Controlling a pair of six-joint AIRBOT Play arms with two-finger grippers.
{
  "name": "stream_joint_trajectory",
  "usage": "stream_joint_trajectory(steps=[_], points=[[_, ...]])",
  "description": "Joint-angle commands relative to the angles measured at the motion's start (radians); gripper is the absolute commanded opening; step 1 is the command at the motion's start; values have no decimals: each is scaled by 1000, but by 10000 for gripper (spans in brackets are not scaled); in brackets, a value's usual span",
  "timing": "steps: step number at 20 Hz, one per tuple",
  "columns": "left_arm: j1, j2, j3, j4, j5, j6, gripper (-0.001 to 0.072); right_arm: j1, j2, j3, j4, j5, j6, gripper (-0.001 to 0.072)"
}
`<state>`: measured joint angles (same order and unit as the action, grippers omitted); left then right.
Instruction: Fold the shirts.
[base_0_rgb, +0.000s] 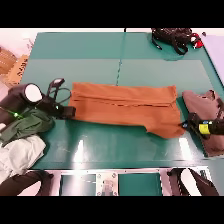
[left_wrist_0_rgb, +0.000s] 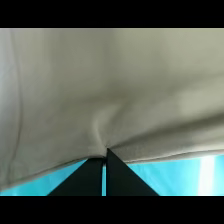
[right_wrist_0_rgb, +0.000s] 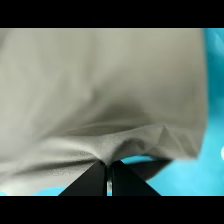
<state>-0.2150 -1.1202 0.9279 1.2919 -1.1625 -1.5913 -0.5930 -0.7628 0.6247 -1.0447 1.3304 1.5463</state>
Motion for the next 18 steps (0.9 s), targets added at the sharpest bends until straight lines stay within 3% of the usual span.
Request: stream_joint_trajectory(steps=[1, 8, 12, 14, 16, 18], points=[[1, -71, 147, 3, 30, 23, 18, 83, -80, 138, 96, -76, -10, 19], [1, -476, 545, 3, 72, 37, 20, 238, -555, 443, 95, -235, -10, 19], [0, -679, 707, -102, 177, 110, 47, 263, -804, 589, 98, -327, -10, 25], [2, -719, 721, -116, 245, 107, 583, 260, -879, 660, 102, -349, -17, 218], [21, -716, 736, -90, 285, 103, 605, 235, -895, 737, 98, -308, -68, 360], [69, -716, 801, -85, 247, 102, 606, 190, -895, 817, 64, -185, -109, 586]])
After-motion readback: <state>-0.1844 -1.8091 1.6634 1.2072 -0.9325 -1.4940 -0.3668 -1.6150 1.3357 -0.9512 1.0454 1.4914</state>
